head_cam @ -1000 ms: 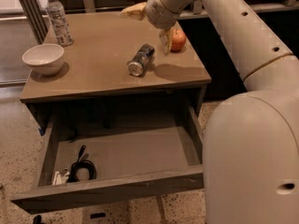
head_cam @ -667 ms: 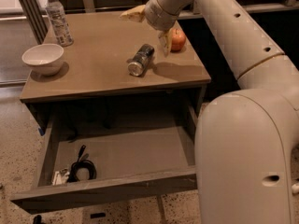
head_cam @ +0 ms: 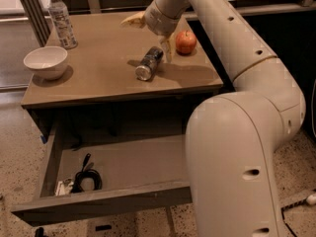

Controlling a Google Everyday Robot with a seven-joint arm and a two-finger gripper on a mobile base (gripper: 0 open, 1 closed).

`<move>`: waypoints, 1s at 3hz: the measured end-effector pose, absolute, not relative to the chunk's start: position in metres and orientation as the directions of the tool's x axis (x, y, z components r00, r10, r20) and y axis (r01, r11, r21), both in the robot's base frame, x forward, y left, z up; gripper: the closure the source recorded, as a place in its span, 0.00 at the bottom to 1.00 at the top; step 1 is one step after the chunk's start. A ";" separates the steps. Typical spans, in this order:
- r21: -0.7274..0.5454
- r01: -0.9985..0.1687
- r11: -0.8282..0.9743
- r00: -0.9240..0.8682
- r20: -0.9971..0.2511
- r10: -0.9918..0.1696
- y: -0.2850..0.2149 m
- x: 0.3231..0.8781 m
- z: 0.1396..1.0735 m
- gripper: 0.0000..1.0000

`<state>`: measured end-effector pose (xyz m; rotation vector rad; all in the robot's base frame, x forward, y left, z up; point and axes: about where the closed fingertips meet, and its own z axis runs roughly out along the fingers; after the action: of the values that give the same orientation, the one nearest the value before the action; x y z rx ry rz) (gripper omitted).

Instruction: Place redbull can into top drawer

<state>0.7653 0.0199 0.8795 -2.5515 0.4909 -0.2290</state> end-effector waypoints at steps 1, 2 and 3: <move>-0.491 -0.320 -0.810 0.917 0.054 -0.395 0.025 0.770 0.869 0.00; -0.463 -0.355 -0.812 0.907 0.039 -0.419 0.022 0.774 0.859 0.00; -0.456 -0.389 -0.800 0.896 0.013 -0.444 0.017 0.779 0.849 0.00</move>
Offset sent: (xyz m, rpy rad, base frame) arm 0.0181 -0.0083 -0.0208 -0.0956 0.0922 -0.0716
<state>0.7787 0.0166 0.8494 -2.6090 0.6059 -0.1649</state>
